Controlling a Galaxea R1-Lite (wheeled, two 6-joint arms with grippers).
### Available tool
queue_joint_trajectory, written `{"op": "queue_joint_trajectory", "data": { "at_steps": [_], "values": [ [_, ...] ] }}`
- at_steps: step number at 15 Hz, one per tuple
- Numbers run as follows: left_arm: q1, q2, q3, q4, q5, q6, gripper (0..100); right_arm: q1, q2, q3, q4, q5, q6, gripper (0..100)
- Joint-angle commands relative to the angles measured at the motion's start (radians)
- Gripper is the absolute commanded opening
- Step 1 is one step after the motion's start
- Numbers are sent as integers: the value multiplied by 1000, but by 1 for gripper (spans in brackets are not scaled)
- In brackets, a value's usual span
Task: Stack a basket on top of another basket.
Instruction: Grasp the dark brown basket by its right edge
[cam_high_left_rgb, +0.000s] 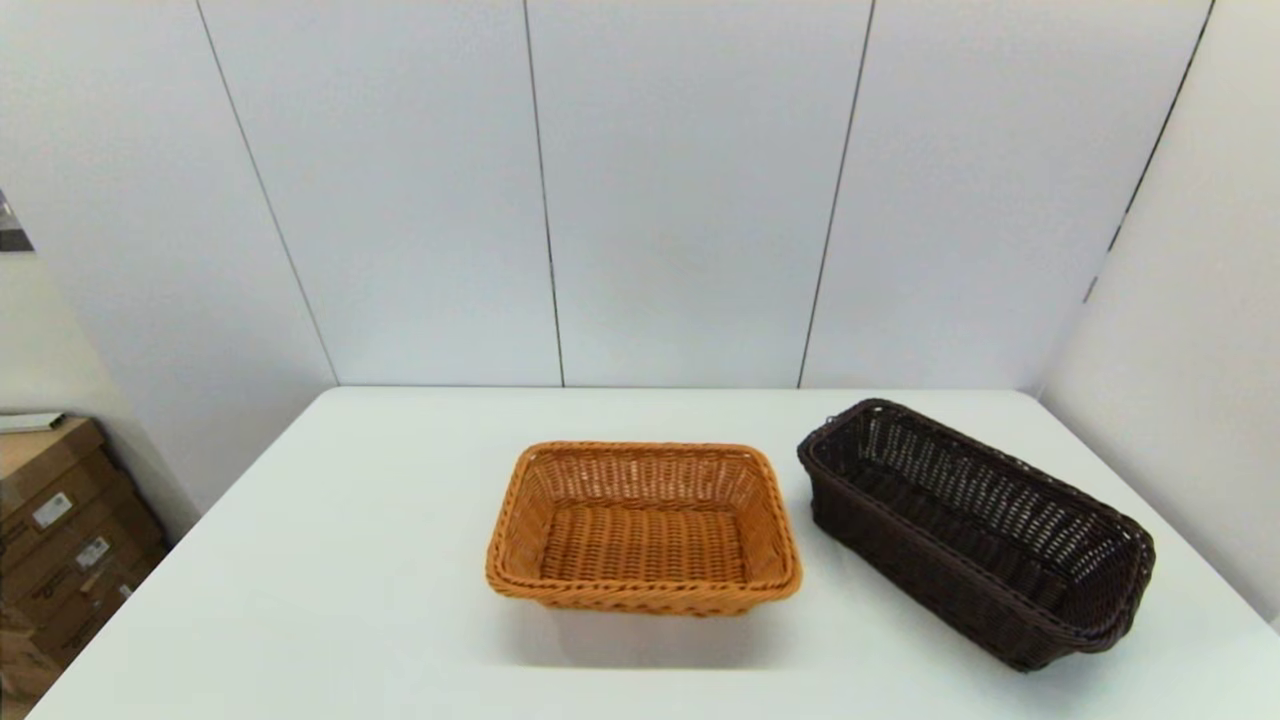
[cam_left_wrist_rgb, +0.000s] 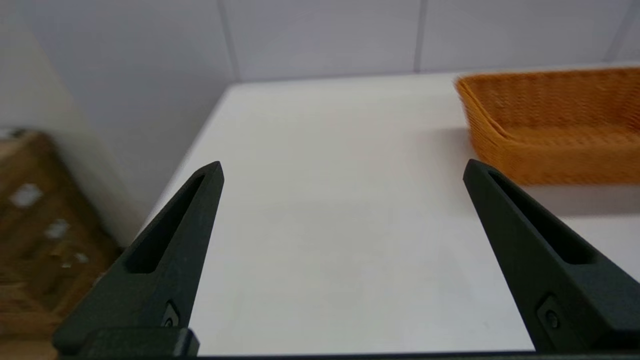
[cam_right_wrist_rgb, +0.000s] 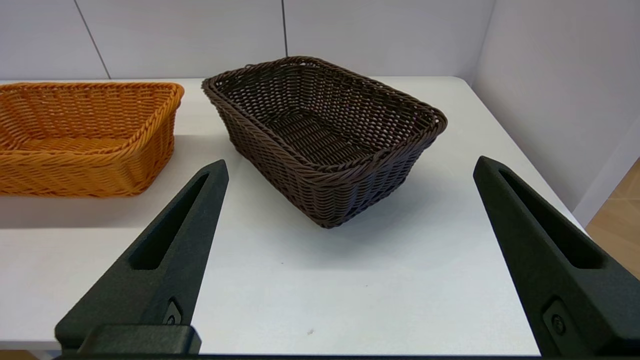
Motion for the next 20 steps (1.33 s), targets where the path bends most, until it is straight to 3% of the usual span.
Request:
{"op": "queue_joint_trajectory", "data": {
  "at_steps": [1,20],
  "values": [
    [0,1,12,-5,17,-64,100,0,1,0,0,0,0,100],
    [0,1,12,-7,40,-110,100,0,1,0,0,0,-3,100]
  ]
}}
